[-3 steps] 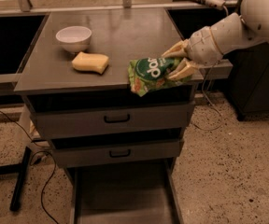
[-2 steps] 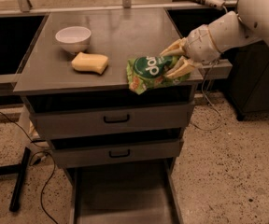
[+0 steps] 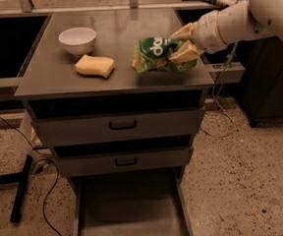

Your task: Pick green rice chip bag from bottom drawer and place on counter

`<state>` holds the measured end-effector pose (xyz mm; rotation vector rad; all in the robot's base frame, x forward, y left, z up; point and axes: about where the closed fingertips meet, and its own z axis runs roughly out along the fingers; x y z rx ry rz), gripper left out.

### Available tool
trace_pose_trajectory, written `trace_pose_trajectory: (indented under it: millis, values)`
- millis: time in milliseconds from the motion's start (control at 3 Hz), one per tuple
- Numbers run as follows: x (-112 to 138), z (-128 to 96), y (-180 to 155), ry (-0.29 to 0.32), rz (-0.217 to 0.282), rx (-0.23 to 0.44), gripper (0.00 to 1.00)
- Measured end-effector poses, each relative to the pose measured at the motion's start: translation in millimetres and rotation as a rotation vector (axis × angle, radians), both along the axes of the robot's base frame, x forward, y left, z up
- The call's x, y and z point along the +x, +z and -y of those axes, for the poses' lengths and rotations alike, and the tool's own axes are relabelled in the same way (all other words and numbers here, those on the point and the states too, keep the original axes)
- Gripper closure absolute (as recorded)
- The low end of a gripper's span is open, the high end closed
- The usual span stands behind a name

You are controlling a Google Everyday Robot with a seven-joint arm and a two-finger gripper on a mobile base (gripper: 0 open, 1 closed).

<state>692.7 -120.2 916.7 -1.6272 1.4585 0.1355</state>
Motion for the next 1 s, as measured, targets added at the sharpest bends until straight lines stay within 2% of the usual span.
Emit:
trace_pose_trajectory:
  millis: [333, 667, 1000]
  values:
    - [20.4, -8.6, 32.7, -0.093, 0.051, 0.022, 1.0]
    - [43.8, -18.4, 36.9, -0.136, 0.05, 0.052, 1.0]
    - [63.9, -17.3, 22.6, -0.198, 0.033, 0.079, 1.0]
